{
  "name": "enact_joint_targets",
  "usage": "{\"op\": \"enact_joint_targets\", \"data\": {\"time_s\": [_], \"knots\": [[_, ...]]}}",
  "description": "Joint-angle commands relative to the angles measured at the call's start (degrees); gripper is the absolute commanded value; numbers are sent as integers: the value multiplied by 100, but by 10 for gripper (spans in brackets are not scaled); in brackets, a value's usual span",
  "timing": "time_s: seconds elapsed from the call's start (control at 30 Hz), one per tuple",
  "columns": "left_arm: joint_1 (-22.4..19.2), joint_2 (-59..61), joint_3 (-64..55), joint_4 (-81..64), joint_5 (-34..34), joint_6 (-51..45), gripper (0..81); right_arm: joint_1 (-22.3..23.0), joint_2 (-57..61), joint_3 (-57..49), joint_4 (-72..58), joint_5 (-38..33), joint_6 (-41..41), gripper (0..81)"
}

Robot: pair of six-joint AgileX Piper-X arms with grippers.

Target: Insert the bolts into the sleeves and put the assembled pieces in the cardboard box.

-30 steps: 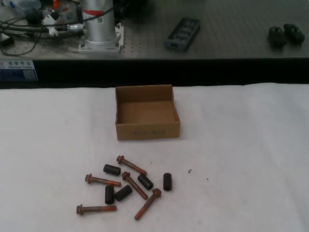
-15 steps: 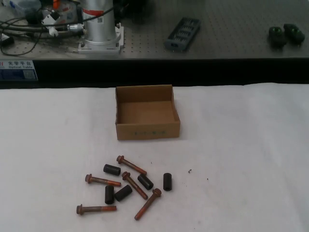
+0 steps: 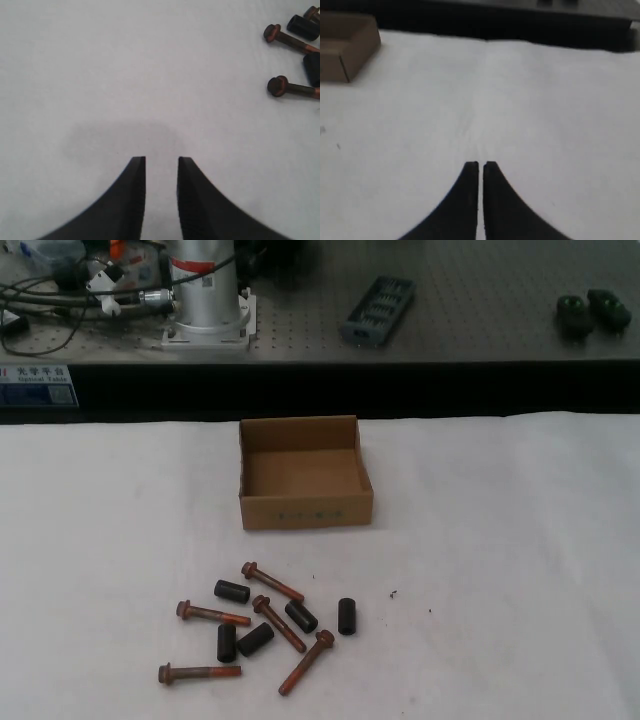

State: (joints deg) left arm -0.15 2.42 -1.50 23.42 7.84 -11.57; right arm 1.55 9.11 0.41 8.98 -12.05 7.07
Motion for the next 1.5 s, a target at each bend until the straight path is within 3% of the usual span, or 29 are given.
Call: {"op": "enact_joint_targets", "data": {"time_s": [0.0, 0.1, 0.23, 0.33, 0.67, 0.83, 1.23, 1.47], "knots": [[11, -56, 150, 256, 231, -132, 170, -31, -41, -41, -153, -74, 109, 37], [11, -56, 150, -333, 642, -131, 155, -19, -12, -41, -207, -322, 685, 37], [11, -56, 150, -1291, 1046, -131, 42, 89, 298, -41, -122, -1162, 1253, 37], [11, -46, 150, -1278, 1222, -138, 1, 259, 814, -332, -40, -1351, 1238, 37], [-70, -46, 44, -1267, 1522, -127, 1, 1241, 3643, -2117, -41, -1818, 774, 37], [-70, 78, -322, -929, 1431, 176, 1, 2041, 5094, -3220, -41, -2223, -423, 37], [-70, 2333, -1724, -334, 1115, 795, 36, 3498, 7186, -5423, 619, -2171, -1132, 37], [-70, 3438, -2656, -223, 795, 771, 36, 4274, 8104, -6521, 2163, -1100, -3044, 37]]}}
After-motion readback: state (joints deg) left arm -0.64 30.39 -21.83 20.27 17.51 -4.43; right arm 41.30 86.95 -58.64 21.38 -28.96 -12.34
